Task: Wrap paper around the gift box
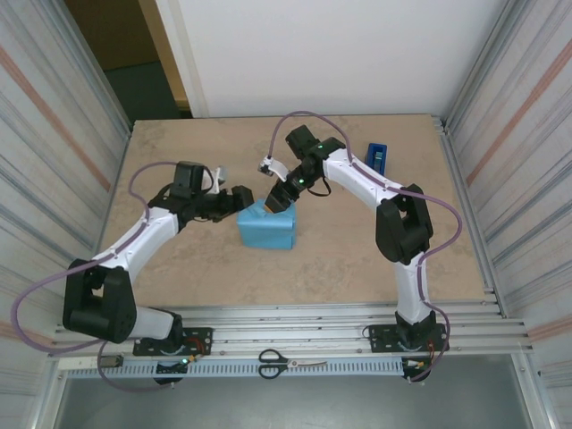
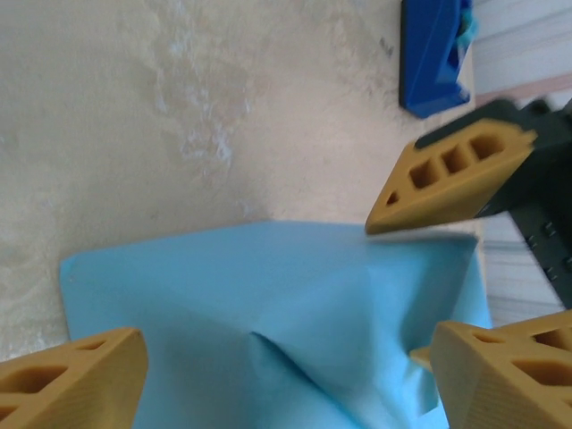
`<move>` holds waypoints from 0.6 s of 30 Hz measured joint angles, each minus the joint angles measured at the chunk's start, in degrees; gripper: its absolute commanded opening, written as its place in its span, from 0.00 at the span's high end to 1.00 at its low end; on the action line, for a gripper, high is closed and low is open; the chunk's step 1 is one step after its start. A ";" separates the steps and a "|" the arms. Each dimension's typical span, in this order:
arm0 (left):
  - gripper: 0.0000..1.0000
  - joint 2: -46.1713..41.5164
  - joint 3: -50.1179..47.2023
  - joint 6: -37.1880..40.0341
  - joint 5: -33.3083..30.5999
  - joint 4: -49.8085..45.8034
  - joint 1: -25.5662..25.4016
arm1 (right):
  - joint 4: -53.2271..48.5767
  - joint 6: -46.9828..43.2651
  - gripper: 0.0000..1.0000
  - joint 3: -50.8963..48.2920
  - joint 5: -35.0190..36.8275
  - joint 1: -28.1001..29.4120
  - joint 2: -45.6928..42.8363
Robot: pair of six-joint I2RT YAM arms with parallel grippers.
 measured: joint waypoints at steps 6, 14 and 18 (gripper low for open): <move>0.29 0.42 -0.33 1.86 -2.03 -1.03 -1.36 | 0.37 0.04 0.45 0.00 0.04 0.00 -0.02; 0.33 0.96 -1.95 2.99 -2.03 2.40 -1.40 | 8.07 12.85 0.31 -4.87 3.89 -1.14 -5.33; 0.33 0.83 -3.28 2.95 -1.86 5.22 -1.40 | 17.03 28.26 0.16 -15.23 9.38 -4.59 -15.93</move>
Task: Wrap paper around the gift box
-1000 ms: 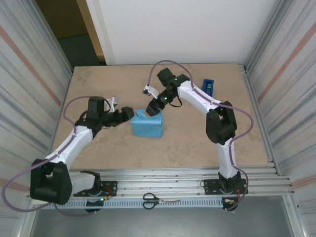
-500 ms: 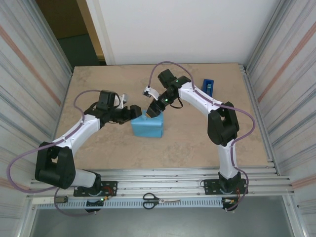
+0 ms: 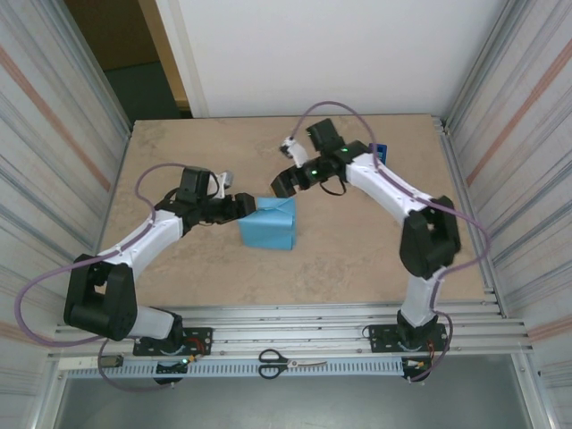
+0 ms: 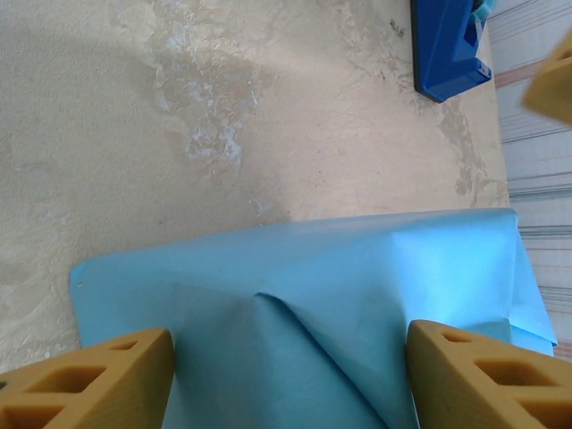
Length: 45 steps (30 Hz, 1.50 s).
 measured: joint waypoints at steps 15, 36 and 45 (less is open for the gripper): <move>0.32 -1.95 -3.19 -3.91 -0.57 4.46 -1.53 | 8.35 43.23 0.14 -20.44 5.38 2.49 -11.91; 0.32 -7.65 -8.20 -12.48 -6.80 7.15 -4.83 | -0.61 51.52 0.04 -14.71 12.26 7.04 -7.37; 0.32 -7.72 -8.22 -12.85 -7.13 7.26 -4.94 | -1.33 48.72 0.02 -14.27 10.95 7.04 -7.30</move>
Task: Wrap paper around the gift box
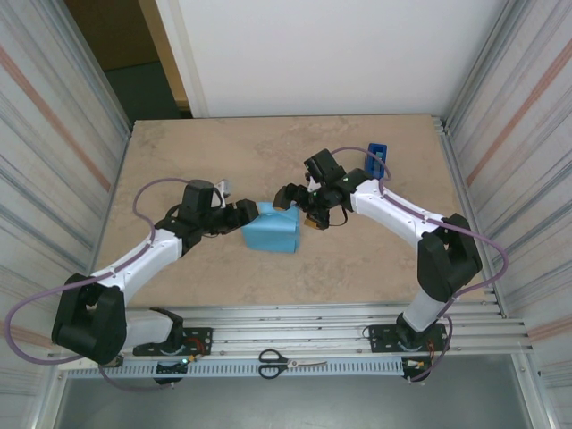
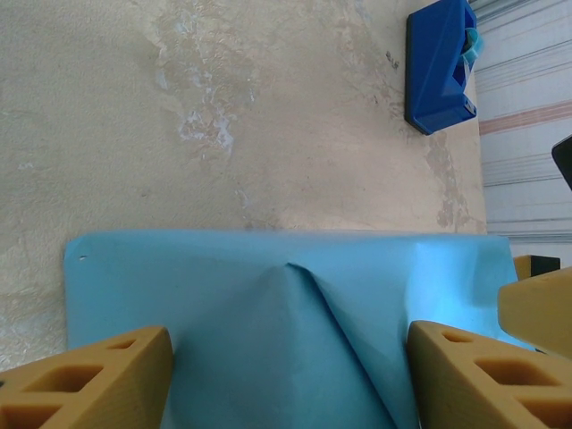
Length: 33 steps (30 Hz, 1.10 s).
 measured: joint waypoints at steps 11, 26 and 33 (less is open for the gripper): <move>0.21 -0.11 1.60 2.78 1.31 -4.59 1.36 | -0.90 -7.63 0.09 0.02 -0.28 -0.39 1.27; 0.17 -0.94 4.85 6.88 8.11 -10.14 4.98 | -2.49 -23.15 0.14 3.19 -1.53 -0.81 3.34; 0.16 -0.35 6.10 9.20 9.46 -13.18 4.98 | -4.68 -29.31 0.15 4.72 -2.40 -0.83 3.98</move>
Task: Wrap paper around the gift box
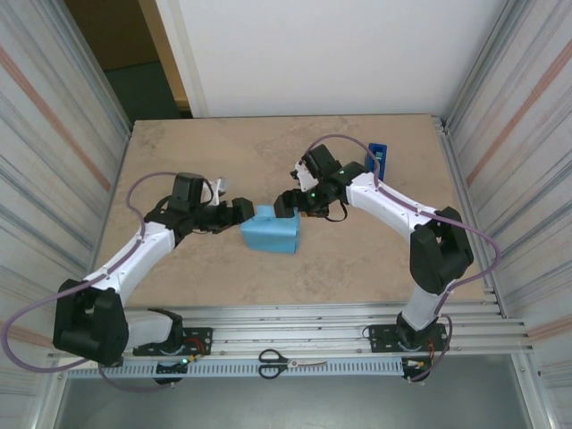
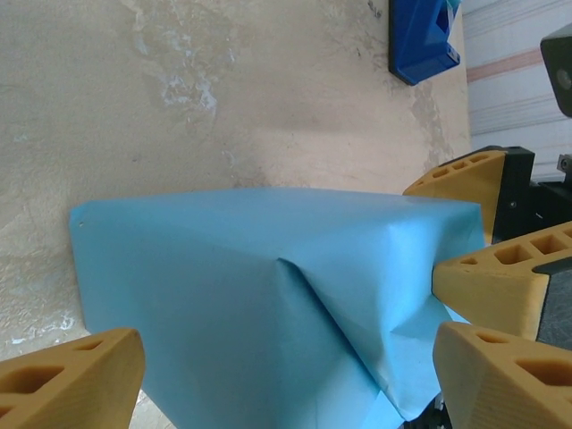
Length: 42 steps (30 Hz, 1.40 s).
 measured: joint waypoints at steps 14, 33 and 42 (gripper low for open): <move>0.27 4.79 1.18 3.56 2.01 -1.49 0.00 | -0.81 -2.05 0.14 0.24 -1.03 0.02 0.15; 0.30 5.25 0.46 6.03 2.32 2.16 0.31 | -2.40 10.80 0.02 2.56 0.42 0.76 -0.11; 0.29 5.53 0.46 5.99 2.67 2.60 0.35 | -2.69 11.82 0.02 0.55 1.09 2.29 0.24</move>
